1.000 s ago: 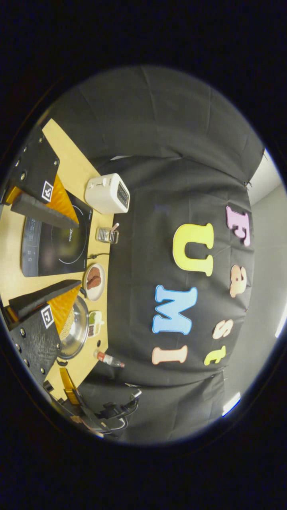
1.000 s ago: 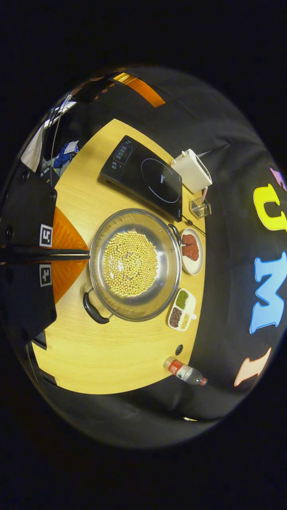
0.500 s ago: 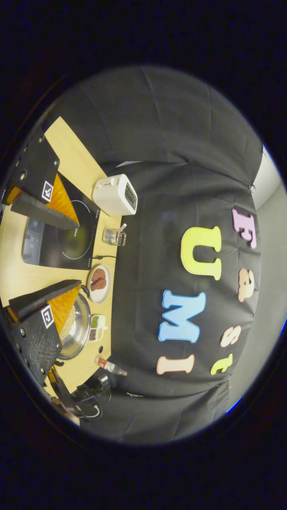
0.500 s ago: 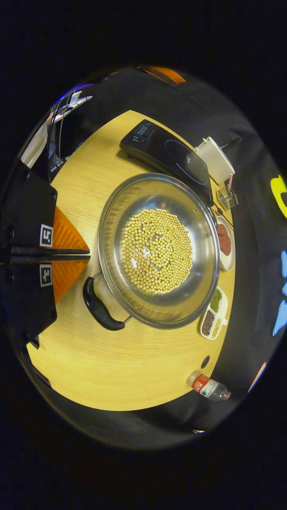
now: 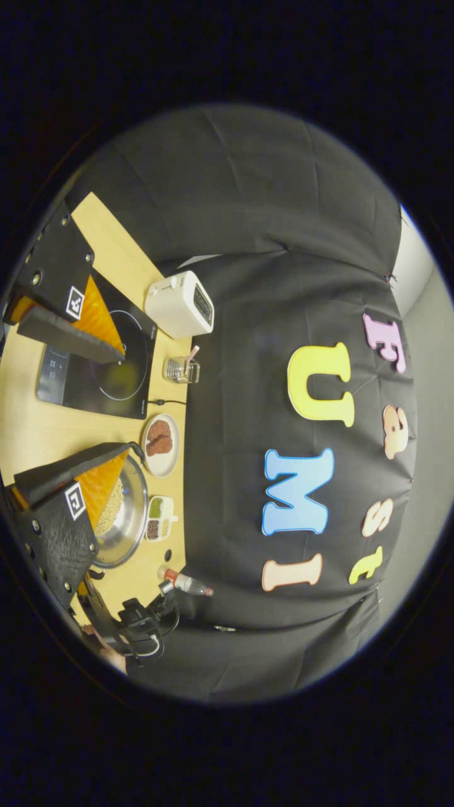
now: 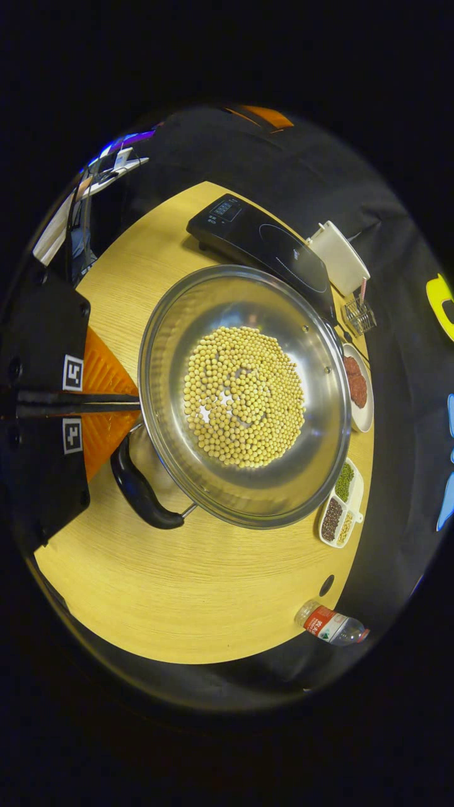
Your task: First push the handle of the pot to place it horizontally, then grasp the pot with both hands and set it on the induction cooktop.
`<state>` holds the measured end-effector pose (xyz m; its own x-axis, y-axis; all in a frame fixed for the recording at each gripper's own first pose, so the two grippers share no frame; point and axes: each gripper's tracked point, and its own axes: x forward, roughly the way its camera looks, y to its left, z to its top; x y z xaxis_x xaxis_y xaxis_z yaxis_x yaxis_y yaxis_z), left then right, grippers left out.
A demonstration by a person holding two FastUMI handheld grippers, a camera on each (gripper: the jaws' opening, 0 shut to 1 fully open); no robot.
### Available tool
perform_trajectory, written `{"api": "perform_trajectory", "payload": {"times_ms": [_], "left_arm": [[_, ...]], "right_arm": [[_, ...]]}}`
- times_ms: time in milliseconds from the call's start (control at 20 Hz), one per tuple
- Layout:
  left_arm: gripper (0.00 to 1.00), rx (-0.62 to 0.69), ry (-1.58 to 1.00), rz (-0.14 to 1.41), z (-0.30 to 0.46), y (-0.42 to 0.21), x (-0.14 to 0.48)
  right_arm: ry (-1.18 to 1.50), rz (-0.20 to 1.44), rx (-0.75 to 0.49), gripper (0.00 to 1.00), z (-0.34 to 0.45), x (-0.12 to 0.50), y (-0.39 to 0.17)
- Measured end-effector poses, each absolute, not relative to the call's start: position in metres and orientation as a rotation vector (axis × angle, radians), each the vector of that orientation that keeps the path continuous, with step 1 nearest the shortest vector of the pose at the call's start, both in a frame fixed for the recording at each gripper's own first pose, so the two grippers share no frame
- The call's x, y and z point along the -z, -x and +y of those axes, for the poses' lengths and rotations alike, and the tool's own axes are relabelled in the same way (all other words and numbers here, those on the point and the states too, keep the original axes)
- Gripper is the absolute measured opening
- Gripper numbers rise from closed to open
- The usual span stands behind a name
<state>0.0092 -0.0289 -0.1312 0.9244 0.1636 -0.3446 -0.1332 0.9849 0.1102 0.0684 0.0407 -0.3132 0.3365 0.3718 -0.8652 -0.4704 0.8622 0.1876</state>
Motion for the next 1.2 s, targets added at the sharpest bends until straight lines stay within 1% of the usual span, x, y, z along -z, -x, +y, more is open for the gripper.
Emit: {"api": "perform_trajectory", "payload": {"times_ms": [50, 650, 700, 850, 1200], "left_arm": [[0.76, -0.155, -0.088, 0.359, -0.032, -0.011, 0.131], [0.75, -0.157, -0.119, 0.374, -0.052, -0.017, 0.137], [0.78, -0.157, -0.124, 0.376, -0.054, -0.019, 0.136], [0.75, -0.157, -0.132, 0.383, -0.059, -0.022, 0.139], [0.76, -0.182, -0.127, 0.396, -0.069, -0.024, 0.142]], "right_arm": [[0.104, 1.096, -0.548, 0.02, 0.038, 0.315, -0.073], [0.108, 1.060, -0.474, 0.02, 0.003, 0.318, -0.106], [0.108, 1.059, -0.468, 0.02, 0.001, 0.319, -0.109], [0.117, 1.052, -0.455, 0.02, -0.008, 0.319, -0.118], [0.070, 1.044, -0.429, 0.02, -0.025, 0.317, -0.139]]}}
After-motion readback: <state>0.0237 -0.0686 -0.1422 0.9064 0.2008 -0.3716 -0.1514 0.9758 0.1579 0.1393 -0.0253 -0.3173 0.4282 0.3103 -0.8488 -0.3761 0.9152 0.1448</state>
